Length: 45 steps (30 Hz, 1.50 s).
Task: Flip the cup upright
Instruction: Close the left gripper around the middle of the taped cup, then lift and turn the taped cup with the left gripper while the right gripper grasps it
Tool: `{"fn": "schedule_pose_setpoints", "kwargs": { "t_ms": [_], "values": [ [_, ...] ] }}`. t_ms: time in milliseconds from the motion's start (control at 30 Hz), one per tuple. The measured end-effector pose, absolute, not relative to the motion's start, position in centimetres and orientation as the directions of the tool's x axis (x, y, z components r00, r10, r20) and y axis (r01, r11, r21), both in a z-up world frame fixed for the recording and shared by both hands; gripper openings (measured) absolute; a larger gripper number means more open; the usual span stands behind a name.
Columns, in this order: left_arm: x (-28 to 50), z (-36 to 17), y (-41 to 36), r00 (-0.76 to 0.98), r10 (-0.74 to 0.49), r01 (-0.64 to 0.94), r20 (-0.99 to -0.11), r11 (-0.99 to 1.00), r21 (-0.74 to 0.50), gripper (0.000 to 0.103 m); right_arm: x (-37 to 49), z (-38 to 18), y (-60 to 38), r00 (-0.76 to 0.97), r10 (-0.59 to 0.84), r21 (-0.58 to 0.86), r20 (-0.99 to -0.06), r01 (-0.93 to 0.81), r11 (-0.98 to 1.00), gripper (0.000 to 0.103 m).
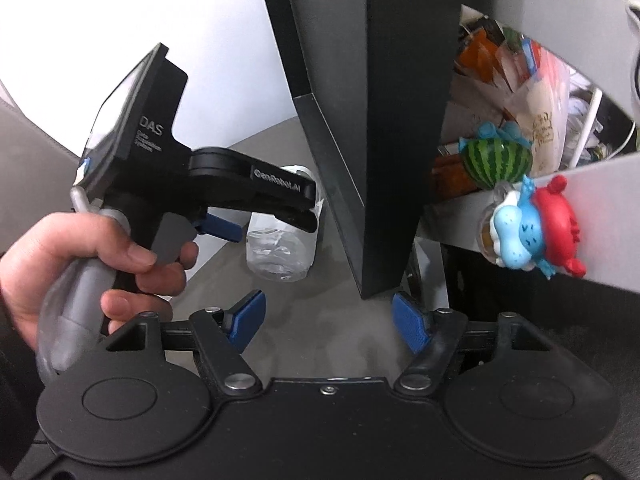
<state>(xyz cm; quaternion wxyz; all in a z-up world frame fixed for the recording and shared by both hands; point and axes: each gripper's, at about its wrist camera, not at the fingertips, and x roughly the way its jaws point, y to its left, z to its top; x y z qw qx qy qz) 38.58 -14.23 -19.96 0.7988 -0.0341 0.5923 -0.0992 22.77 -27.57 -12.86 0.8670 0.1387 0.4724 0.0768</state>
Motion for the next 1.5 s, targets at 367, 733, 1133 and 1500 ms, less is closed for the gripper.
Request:
{"fn": "schedule_pose_setpoints", "kwargs": {
  "t_ms": [367, 733, 1133, 1500],
  "values": [
    [36.2, -17.9, -12.8, 0.34, -0.231, 0.136, -0.912, 0.971, -0.195, 0.06, 22.0, -12.7, -28.3, 0.563, 0.275, 0.346, -0.779, 0.02, 0.938, 0.07],
    [32.5, -15.6, -10.2, 0.363, -0.226, 0.126, -0.904, 0.973, -0.193, 0.06, 21.7, -11.9, -29.5, 0.586, 0.316, 0.413, -0.746, 0.035, 0.91, 0.071],
    [29.1, -12.7, -7.9, 0.393, -0.207, 0.108, -0.896, 0.978, -0.179, 0.06, 21.5, -12.0, -29.7, 0.609, 0.45, 0.604, -0.653, 0.059, 0.795, 0.082],
    [23.8, -8.8, -6.5, 0.426, -0.201, 0.106, -0.882, 0.979, -0.172, 0.06, 23.2, -12.7, -28.6, 0.563, 0.646, 0.791, -0.515, 0.022, 0.611, 0.098]
  ]
}}
